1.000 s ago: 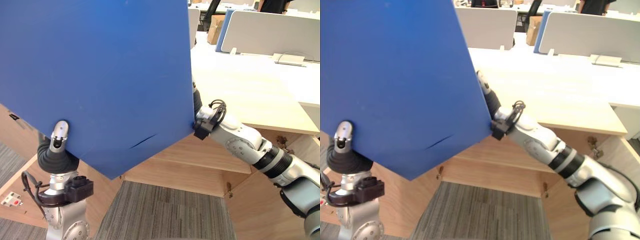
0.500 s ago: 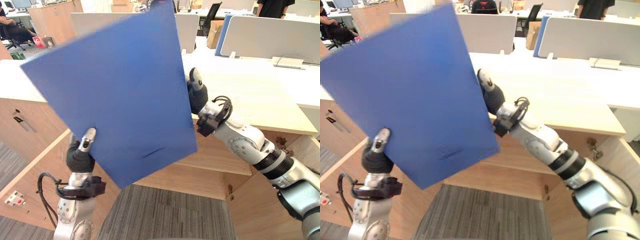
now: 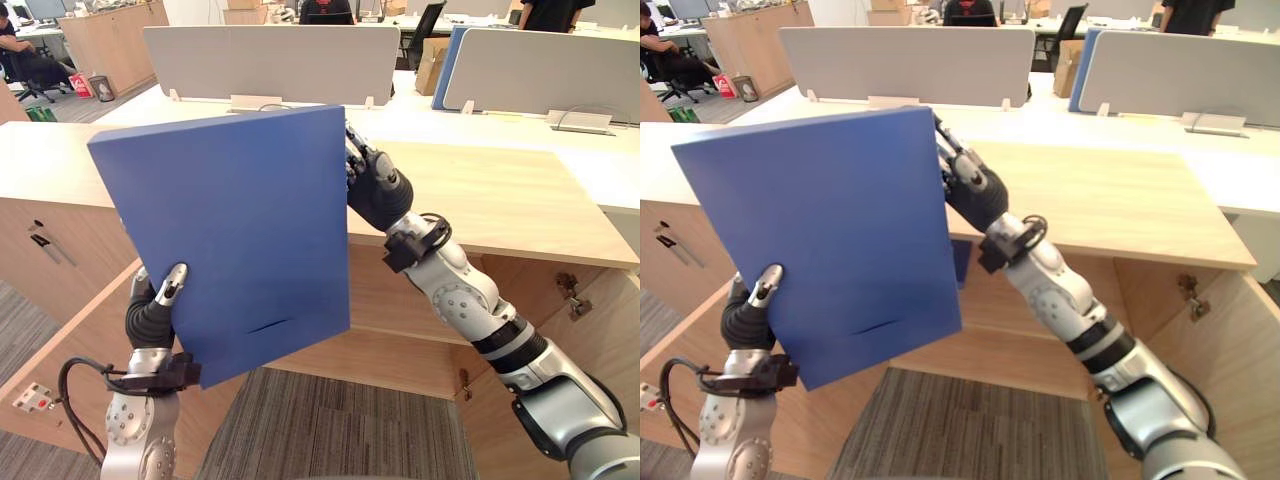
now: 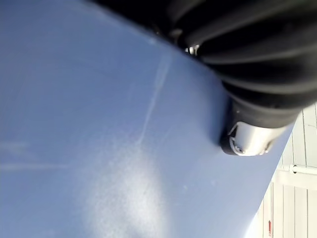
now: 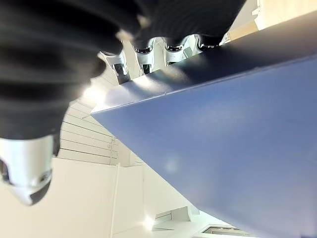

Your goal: Walk over to the cabinet, pick up the folder, carry it to the office cabinet, place the folder inside the office cabinet, then close the office cabinet door

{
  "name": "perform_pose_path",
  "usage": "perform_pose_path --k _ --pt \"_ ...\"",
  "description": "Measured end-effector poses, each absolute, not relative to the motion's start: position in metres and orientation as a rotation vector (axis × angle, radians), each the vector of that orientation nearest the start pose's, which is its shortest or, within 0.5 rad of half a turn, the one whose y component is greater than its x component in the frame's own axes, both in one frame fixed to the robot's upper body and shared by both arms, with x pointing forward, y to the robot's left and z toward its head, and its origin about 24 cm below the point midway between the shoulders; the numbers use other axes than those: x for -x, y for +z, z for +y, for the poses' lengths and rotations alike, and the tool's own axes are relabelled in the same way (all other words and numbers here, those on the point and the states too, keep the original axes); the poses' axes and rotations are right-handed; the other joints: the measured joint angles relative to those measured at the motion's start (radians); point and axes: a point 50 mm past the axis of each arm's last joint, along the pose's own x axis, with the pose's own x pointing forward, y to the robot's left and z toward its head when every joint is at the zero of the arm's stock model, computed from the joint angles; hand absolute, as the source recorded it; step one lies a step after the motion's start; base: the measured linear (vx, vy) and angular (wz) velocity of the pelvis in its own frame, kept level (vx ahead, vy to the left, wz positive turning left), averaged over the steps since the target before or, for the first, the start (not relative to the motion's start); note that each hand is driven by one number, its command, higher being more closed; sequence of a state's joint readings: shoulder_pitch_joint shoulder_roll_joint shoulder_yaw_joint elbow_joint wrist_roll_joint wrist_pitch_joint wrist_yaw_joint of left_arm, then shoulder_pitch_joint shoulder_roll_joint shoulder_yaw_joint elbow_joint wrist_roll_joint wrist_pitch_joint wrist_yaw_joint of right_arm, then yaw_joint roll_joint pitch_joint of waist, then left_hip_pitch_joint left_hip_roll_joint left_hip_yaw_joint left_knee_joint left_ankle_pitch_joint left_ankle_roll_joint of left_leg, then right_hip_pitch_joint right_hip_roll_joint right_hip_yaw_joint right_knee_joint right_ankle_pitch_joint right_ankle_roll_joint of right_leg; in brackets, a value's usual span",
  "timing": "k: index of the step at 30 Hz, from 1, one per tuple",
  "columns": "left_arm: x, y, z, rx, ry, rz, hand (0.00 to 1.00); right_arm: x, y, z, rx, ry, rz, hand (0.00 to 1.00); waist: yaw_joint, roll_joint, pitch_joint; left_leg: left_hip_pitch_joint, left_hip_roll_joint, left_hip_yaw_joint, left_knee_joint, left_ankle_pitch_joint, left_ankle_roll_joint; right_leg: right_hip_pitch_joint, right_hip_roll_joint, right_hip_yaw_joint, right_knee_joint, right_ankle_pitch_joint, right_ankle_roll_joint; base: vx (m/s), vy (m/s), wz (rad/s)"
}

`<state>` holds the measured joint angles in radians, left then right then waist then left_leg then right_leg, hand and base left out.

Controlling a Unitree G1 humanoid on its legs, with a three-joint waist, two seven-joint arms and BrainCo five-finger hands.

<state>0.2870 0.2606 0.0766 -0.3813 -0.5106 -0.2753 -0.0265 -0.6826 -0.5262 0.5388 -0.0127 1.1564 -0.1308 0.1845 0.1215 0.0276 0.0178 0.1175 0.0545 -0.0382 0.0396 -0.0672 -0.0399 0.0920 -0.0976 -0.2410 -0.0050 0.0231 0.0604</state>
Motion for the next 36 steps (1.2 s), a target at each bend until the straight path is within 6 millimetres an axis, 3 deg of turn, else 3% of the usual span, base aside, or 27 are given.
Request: perform_pose_path --k 9,23,24,30,31,36 --pt "-0.191 0.102 0.211 0.234 0.028 -0.379 1.00 -0.310 0.185 -0.076 -0.418 0.882 -0.262 0.00 -0.001 0.000 0.000 -0.001 0.000 0.000 -0.002 0.000 0.000 0.000 0.000 0.000 -0.003 0.000 0.000 0.00 0.000 0.00" --pt "-0.192 0.104 0.202 0.290 0.005 -0.384 1.00 -0.313 0.161 -0.070 -0.194 0.868 -0.198 0.00 -0.002 0.010 -0.010 0.000 0.000 0.000 -0.002 0.000 0.000 0.001 0.000 0.000 -0.003 0.001 -0.001 0.00 0.000 0.00" --pt "-0.192 0.104 0.202 0.290 0.007 -0.383 1.00 -0.313 0.159 -0.070 -0.190 0.866 -0.189 1.00 -0.002 0.012 -0.011 0.000 0.000 0.000 -0.002 0.000 0.000 0.001 0.000 0.000 -0.003 0.001 -0.001 0.00 0.000 0.00" --pt "-0.194 0.107 0.202 0.294 0.021 -0.393 1.00 -0.313 0.158 -0.069 -0.150 0.864 -0.198 1.00 -0.002 0.011 -0.014 0.001 0.000 0.000 -0.002 0.000 0.000 0.003 0.000 0.000 -0.004 0.002 -0.002 0.00 0.000 0.00" --pt "-0.195 0.107 0.202 0.293 0.021 -0.396 0.00 -0.313 0.159 -0.069 -0.150 0.864 -0.203 1.00 -0.002 0.011 -0.014 0.001 0.000 0.000 -0.002 0.000 0.000 0.003 0.000 0.000 -0.004 0.002 -0.003 0.00 0.000 0.00" --pt "-0.194 0.113 0.198 0.293 0.004 -0.427 0.00 -0.312 0.167 -0.072 -0.121 0.850 -0.254 1.00 -0.004 0.011 -0.018 -0.001 0.000 0.002 -0.001 0.000 0.000 0.003 0.001 0.000 -0.008 0.006 -0.003 0.00 0.000 0.00"
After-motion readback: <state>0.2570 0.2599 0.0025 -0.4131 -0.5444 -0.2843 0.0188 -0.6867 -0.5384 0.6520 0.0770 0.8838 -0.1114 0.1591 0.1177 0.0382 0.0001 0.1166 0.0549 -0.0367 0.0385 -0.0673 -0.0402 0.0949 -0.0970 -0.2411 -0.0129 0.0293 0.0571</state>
